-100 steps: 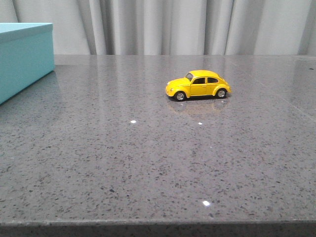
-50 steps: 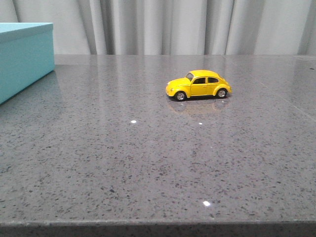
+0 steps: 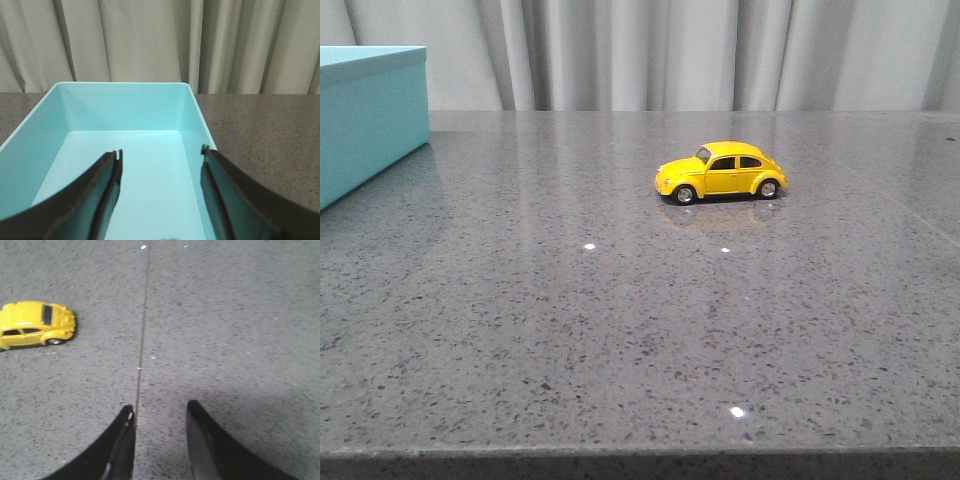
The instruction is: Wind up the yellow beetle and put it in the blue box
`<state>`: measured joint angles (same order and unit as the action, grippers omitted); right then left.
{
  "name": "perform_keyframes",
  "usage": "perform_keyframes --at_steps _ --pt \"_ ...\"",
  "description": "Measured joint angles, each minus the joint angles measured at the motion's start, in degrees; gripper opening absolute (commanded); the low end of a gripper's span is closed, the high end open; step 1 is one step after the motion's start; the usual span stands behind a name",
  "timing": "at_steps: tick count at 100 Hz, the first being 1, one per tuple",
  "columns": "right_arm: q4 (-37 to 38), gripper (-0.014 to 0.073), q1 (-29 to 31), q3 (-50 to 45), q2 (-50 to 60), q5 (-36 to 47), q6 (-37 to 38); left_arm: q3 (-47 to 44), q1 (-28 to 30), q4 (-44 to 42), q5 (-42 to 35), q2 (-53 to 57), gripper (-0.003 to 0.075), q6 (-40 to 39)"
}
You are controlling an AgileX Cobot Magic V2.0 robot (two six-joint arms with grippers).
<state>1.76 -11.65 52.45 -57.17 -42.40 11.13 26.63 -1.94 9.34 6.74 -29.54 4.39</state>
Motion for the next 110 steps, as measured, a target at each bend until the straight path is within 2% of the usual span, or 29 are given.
perform_keyframes --at_steps 16,38,64,80,110 --pt "-0.11 0.0307 -4.77 9.62 -9.87 -5.33 0.26 0.97 0.0 0.0 0.65 0.0 0.0376 0.0" --pt "-0.11 0.0477 -11.36 23.01 -22.92 -11.77 2.77 1.19 0.0 0.0 2.44 0.0 0.0378 0.0" --pt "-0.22 0.0477 -17.24 35.21 -36.03 -18.02 7.16 1.19 0.0 0.0 3.24 0.0 0.0378 0.0" --pt "-0.33 0.0477 -17.72 40.62 -42.62 -20.65 10.18 1.19 0.0 0.0 3.32 0.0 0.0378 0.0" --pt "-0.33 0.0477 -17.72 47.13 -50.24 -22.43 10.97 1.19 0.0 0.0 3.37 0.0 0.0377 0.0"
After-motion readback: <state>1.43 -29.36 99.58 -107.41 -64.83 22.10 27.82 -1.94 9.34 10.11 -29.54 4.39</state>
